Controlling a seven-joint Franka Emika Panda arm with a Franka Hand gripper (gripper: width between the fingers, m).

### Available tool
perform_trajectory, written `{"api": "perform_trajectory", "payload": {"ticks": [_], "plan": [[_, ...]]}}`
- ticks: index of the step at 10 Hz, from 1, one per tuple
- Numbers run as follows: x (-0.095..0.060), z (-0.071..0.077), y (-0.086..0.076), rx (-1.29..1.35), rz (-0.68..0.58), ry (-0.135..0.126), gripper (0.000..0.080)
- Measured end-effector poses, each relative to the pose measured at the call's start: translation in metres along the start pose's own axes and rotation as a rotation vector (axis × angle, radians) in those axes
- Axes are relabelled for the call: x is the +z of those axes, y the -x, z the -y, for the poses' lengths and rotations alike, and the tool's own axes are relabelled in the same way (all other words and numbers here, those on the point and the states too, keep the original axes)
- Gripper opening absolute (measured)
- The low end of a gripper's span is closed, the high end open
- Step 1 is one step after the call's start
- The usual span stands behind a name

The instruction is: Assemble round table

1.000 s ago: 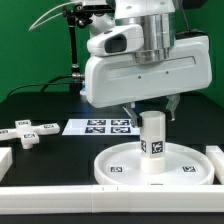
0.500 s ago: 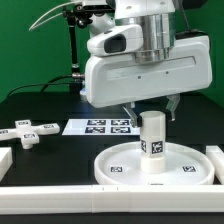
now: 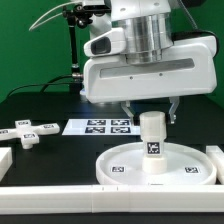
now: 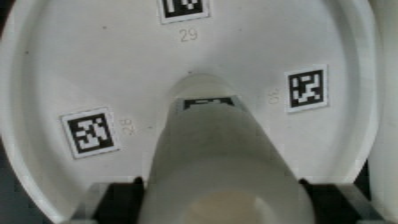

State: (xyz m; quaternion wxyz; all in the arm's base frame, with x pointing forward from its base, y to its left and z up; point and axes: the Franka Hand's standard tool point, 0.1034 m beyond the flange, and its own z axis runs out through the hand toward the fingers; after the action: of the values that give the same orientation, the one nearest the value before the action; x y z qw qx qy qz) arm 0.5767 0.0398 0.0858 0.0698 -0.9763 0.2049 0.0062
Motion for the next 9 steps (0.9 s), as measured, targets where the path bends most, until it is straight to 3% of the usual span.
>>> {"api": "perform_trajectory", "payload": {"ticks": [4, 9], "plan": [[0.0015, 0.0023, 0.0032, 0.367, 0.003, 0.000, 0.0409], [0.0024, 0.0039, 0.0026, 0.871, 0.022, -0.041, 0.0409]]}}
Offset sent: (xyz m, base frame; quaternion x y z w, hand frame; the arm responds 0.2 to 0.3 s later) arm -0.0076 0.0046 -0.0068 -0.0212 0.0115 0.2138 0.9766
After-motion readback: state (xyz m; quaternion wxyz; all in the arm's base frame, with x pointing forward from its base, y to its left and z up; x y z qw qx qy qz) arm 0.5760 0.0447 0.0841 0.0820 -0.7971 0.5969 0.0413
